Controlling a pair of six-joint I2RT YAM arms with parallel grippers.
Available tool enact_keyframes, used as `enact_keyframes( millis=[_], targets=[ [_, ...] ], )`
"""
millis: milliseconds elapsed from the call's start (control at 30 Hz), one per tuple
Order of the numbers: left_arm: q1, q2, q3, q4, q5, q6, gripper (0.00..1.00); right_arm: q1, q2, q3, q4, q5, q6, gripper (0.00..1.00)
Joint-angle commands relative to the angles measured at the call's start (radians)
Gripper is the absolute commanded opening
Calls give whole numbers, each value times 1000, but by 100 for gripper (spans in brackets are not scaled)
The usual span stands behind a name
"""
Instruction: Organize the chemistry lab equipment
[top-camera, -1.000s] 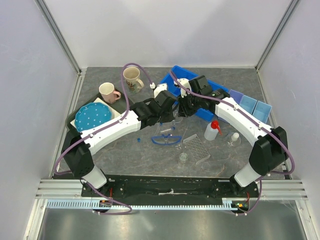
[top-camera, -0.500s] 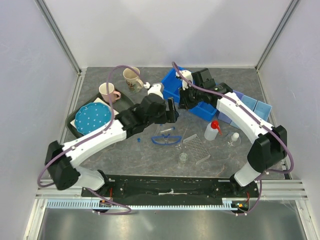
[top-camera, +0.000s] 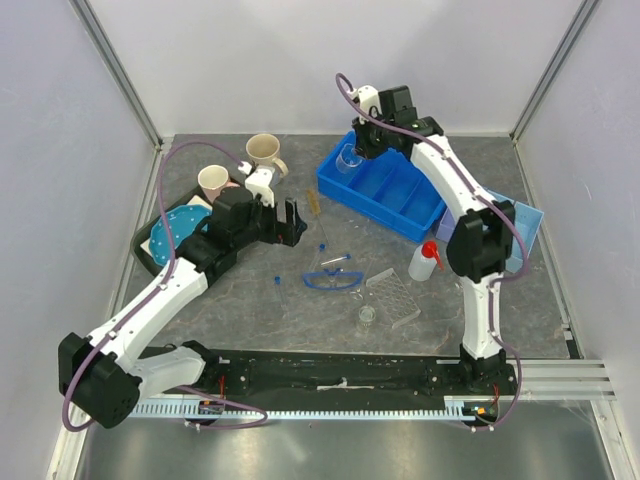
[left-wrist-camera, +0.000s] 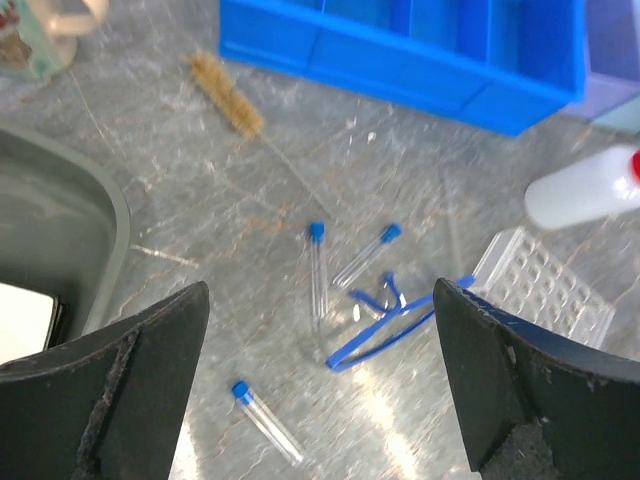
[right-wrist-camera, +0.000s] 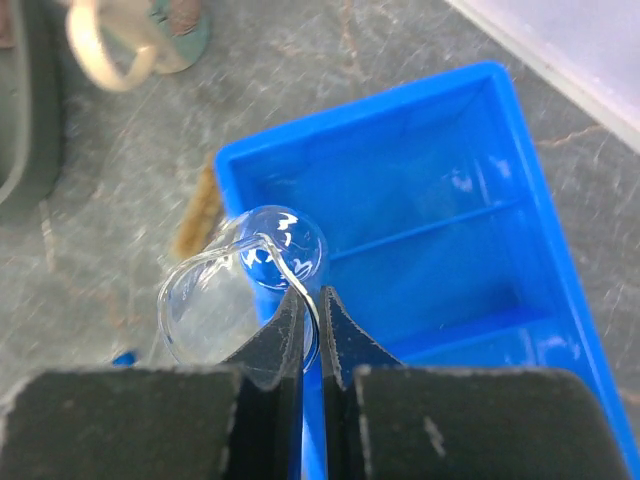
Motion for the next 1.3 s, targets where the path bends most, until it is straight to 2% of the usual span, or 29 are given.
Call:
enact_keyframes(
  millis=[0, 200, 467, 667, 800, 933, 1033, 1133, 1267],
  targets=[
    [6, 1, -3, -8, 55, 149, 99, 3, 149, 202, 14, 70, -52, 6],
    [6, -30, 0, -38, -11, 179, 99, -2, 252, 254, 58, 132, -85, 7],
    [6, -40, 2, -46, -23, 189, 99, -9, 341, 251, 101, 124, -77, 10],
    [6, -33, 0, -48, -26, 189, 99, -8, 375, 250, 112, 101, -54, 16],
    [6, -22, -1, -43, -6, 184, 99, -9, 371, 239, 113, 92, -55, 24],
    [6, -17, -9, -34, 12, 178, 99, -9, 317, 222, 112, 84, -55, 31],
    [7, -13, -20, -20, 38, 167, 100, -9, 239, 186, 109, 73, -48, 41],
    [9, -2, -23, -11, 63, 140, 100, -11, 133, 115, 106, 63, -51, 43],
    [33, 16, -30, -6, 162, 54, 99, -9, -80, -12, 92, 17, -80, 51]
  ],
)
